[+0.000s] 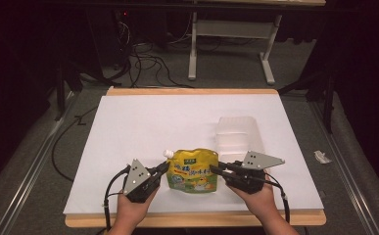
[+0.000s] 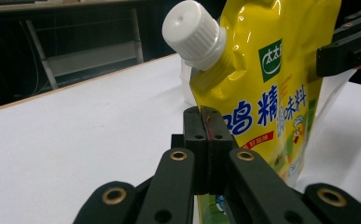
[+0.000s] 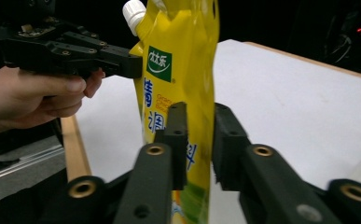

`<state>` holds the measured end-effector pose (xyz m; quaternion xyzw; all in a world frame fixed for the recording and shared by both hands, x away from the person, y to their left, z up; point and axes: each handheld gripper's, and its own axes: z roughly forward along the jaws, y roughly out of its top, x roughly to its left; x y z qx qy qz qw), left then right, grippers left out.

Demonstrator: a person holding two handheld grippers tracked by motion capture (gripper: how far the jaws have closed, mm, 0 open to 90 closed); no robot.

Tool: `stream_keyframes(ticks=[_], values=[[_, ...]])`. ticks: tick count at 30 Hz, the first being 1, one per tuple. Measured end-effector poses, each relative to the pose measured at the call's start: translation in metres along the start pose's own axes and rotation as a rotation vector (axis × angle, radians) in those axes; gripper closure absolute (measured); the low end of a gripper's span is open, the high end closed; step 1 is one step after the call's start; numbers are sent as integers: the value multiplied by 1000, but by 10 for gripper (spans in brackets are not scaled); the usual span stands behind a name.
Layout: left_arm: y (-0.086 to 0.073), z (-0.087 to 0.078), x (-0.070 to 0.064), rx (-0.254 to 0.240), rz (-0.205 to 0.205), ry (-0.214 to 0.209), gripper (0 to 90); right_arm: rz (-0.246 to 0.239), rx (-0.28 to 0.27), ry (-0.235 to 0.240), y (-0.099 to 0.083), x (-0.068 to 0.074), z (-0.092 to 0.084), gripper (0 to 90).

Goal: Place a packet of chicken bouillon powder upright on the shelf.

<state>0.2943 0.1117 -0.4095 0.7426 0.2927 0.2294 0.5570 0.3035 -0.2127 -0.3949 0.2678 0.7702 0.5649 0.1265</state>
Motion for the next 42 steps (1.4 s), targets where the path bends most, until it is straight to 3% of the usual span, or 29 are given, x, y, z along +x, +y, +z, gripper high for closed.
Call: stream_keyframes(ticks=[4,6,9,13,18,22,31,36,42], values=[[-1,-2,-1,-2,-7,-4,896,29,25,59,0,-1,6,660],[-1,-2,0,-1,-11,-6,888,47,67,104,-2,-1,16,620],[-2,-2,0,0,-18,-4,880,45,84,112,-1,0,20,616],[-2,-2,1,2,-24,-8,862,33,134,128,-1,3,30,652],[-2,-1,1,9,-26,-5,829,33,181,135,-3,6,40,812],[-2,-2,4,12,-48,6,759,45,183,132,-3,5,40,870],[-3,-4,10,8,-85,8,580,67,134,109,-2,6,35,878],[-8,-8,14,50,-76,2,532,71,118,100,0,5,32,879],[-19,-20,25,90,-103,18,474,64,99,95,1,5,29,879]])
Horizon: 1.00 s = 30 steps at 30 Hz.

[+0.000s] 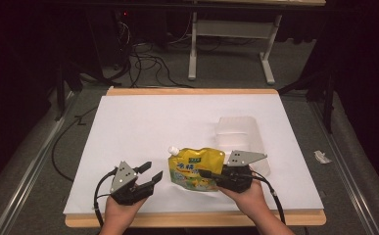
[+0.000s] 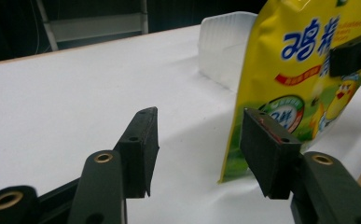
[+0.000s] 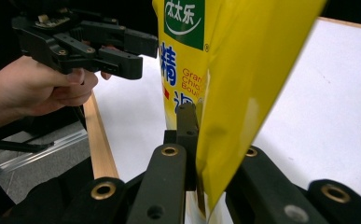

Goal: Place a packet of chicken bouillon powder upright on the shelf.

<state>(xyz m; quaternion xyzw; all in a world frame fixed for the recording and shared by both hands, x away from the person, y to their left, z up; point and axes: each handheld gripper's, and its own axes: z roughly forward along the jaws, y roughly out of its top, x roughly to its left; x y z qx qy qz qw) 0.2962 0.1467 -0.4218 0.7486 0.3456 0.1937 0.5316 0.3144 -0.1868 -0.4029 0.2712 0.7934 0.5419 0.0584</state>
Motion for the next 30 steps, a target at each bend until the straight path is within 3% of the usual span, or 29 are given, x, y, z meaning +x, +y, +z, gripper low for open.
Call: stream_keyframes(ticks=[5,9,30], values=[[-4,0,9,11,-16,34,430,-13,-11,-5,2,1,-3,878],[-4,0,12,3,-44,33,388,-29,-22,-12,4,3,-6,878],[-3,0,14,-4,-14,63,244,-56,-72,-39,23,3,-17,881]])
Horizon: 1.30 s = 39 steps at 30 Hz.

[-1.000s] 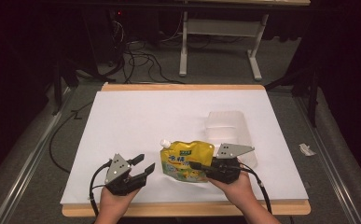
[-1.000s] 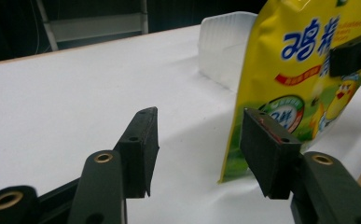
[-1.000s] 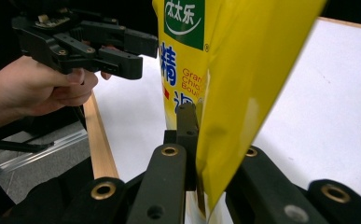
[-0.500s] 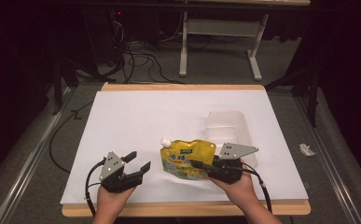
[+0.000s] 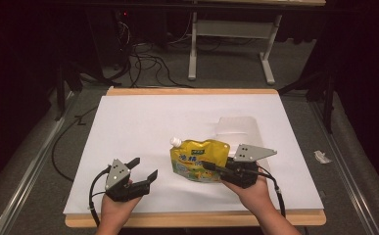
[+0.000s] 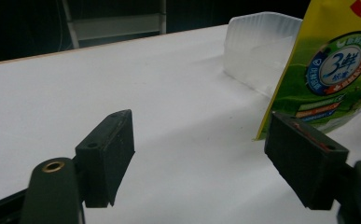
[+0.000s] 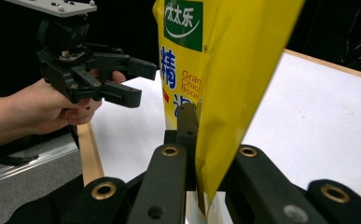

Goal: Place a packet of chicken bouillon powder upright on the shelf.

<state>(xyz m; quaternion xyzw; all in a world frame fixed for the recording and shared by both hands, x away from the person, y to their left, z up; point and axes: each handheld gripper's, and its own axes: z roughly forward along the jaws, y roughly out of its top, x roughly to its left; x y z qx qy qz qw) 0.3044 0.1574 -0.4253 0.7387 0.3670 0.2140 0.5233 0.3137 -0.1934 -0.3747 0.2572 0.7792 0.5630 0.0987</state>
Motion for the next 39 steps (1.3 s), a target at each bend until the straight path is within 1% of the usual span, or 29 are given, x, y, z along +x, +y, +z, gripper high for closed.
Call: stream_keyframes(ticks=[1,2,3,5,8,11,16,23,27,28,39], values=[[0,0,0,1,2,1,239,2,2,-3,2,0,0,882],[0,0,0,3,1,0,232,-8,1,-4,3,-1,0,881],[0,0,0,-3,-9,-3,228,-11,6,-7,5,-1,0,882],[1,-1,1,-2,-13,-9,225,-11,7,-12,8,-1,-1,882],[2,-1,1,-6,-15,-6,215,-16,2,-16,12,-5,-3,883],[2,-1,1,-5,-16,-6,205,-5,-4,-30,16,-11,-9,883],[2,0,1,2,-14,-21,198,-6,-9,-55,22,-21,-19,884],[2,1,0,3,-14,-24,197,8,-14,-103,27,-37,-35,895],[2,0,0,-2,-16,-17,196,3,-15,-129,28,-45,-41,897],[2,0,0,-6,-16,-12,196,11,-15,-136,29,-47,-44,897],[2,2,0,19,-10,-23,171,39,-20,-213,29,-71,-64,897]])
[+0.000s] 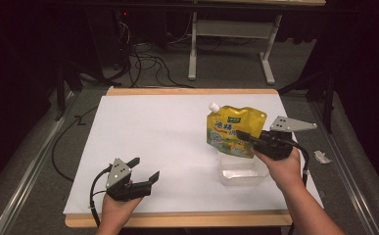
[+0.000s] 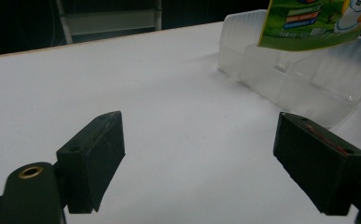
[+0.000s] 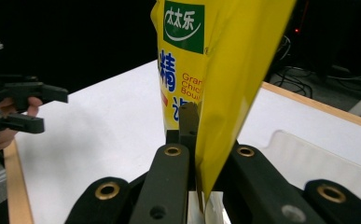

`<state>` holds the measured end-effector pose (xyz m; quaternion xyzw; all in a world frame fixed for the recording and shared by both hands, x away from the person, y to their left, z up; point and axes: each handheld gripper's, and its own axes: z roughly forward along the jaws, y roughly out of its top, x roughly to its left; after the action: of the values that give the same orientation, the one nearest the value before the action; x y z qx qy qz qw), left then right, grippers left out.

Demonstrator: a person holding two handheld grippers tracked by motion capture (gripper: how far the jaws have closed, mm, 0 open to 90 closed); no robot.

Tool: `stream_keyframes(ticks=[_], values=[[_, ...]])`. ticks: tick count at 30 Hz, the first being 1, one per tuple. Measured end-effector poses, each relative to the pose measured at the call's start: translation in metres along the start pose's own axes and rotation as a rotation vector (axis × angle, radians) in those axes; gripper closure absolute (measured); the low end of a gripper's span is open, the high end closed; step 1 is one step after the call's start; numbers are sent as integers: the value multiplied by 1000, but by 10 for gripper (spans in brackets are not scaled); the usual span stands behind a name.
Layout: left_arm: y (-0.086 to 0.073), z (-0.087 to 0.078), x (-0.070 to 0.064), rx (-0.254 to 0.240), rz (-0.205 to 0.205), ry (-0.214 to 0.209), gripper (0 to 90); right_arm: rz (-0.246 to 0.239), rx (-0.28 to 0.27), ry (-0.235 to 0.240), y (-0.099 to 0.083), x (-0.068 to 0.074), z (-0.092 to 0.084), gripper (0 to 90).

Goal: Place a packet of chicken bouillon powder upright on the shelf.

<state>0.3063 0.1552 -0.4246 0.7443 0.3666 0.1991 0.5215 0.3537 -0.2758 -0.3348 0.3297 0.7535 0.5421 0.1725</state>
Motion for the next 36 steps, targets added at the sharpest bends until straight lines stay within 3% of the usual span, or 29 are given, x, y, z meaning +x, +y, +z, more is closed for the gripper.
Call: stream_keyframes(ticks=[9,21,36], values=[[0,2,-2,14,2,-10,154,27,-8,-47,-2,-21,-8,898],[-2,3,-1,20,-4,-13,155,40,5,-67,-5,-42,-7,898],[-2,4,-2,19,-3,-21,157,45,27,-49,-11,-47,2,898]])
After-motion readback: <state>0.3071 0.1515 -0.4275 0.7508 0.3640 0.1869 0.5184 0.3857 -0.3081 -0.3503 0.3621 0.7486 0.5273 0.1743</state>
